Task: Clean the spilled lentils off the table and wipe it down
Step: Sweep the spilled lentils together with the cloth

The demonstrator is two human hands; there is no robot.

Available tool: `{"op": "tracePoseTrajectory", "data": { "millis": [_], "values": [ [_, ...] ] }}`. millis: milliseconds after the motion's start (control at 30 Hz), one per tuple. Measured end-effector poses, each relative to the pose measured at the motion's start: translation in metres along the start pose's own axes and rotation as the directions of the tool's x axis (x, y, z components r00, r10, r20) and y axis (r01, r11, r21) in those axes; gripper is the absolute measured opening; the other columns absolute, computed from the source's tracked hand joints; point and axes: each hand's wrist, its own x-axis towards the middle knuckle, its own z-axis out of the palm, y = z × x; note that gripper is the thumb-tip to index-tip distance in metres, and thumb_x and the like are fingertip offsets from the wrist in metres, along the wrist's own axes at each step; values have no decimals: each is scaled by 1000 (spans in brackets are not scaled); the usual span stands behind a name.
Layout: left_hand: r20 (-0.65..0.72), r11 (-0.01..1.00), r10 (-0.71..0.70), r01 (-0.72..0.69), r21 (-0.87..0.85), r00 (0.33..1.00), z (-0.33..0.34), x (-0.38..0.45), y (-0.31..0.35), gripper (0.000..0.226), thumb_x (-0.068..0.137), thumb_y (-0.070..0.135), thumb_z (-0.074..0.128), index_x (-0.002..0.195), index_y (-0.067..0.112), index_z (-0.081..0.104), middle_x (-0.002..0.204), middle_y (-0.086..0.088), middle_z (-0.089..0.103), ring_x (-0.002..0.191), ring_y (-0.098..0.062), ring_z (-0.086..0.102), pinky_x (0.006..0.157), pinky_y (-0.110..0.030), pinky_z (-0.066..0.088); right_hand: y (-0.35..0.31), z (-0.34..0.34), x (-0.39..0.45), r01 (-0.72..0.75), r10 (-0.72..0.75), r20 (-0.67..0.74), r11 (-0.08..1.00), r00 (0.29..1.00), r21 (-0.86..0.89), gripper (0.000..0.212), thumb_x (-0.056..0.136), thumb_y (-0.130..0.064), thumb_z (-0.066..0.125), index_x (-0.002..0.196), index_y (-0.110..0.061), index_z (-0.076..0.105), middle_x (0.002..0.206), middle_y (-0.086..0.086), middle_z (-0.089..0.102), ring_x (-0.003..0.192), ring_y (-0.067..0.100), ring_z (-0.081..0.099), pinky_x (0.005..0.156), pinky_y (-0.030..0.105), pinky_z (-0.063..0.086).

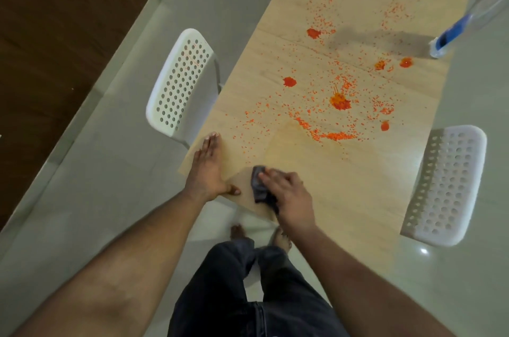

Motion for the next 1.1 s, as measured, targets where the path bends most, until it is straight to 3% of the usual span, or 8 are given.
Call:
{"op": "tracePoseTrajectory", "data": {
  "millis": [100,233,467,633,733,800,933,1100],
  "values": [
    [3,1000,20,-20,10,1000,0,3,-3,175,46,64,99,165,14,-19,175,-1,-19,160,-19,-19,132,-42,-2,-7,16,-2,37,-29,52,987,998,-155,66,82,-12,79,144,-27,63,151,-2,59,111,32,50,75,44,56],
    [33,996,90,-91,12,995,-4,11,-8,176,45,65,98,164,14,-21,174,0,-22,159,-17,-22,131,-42,-7,-7,10,48,-142,139,-29,976,990,-164,55,90,-9,60,143,-24,65,147,1,63,111,38,54,74,46,57],
    [64,976,209,-212,49,976,-18,28,-26,174,49,69,95,164,11,-21,175,-3,-20,160,-19,-20,132,-42,-5,-2,-5,113,-515,533,-227,846,815,137,64,90,0,57,147,-29,61,147,-9,62,114,23,47,89,32,50],
    [108,952,295,-301,50,950,-29,37,-41,172,51,69,95,164,14,-22,173,1,-23,159,-18,-22,132,-41,-6,-55,16,52,-341,376,-284,925,882,166,71,81,2,74,145,-26,63,143,-3,65,109,27,56,83,34,53],
    [134,929,357,-367,56,924,-37,45,-50,158,64,46,97,164,12,-21,173,-1,-23,161,-22,-20,130,-35,-9,-85,49,19,-239,243,-188,970,952,44,71,84,-11,80,149,-29,59,153,-8,57,113,28,58,83,33,56],
    [117,915,388,-397,70,914,-37,51,-55,154,67,45,94,164,12,-21,175,-3,-20,161,-23,-17,130,-36,-7,-96,67,12,-194,186,-88,977,979,-85,79,77,-15,87,149,-29,57,157,-7,53,112,31,58,77,39,57],
    [132,911,403,-411,35,906,-37,60,-63,164,59,55,97,164,14,-21,175,-2,-21,161,-20,-20,132,-42,-2,-101,74,38,-280,257,-136,939,957,-198,67,80,-5,77,143,-24,64,151,-1,60,107,36,58,74,42,56],
    [147,912,404,-410,16,903,-45,67,-65,178,46,69,96,163,11,-24,174,-3,-23,159,-18,-23,131,-38,-6,-76,43,102,-505,468,-226,851,854,-143,59,87,-4,67,143,-24,65,147,-1,63,111,37,55,77,43,55]
  ]
}}
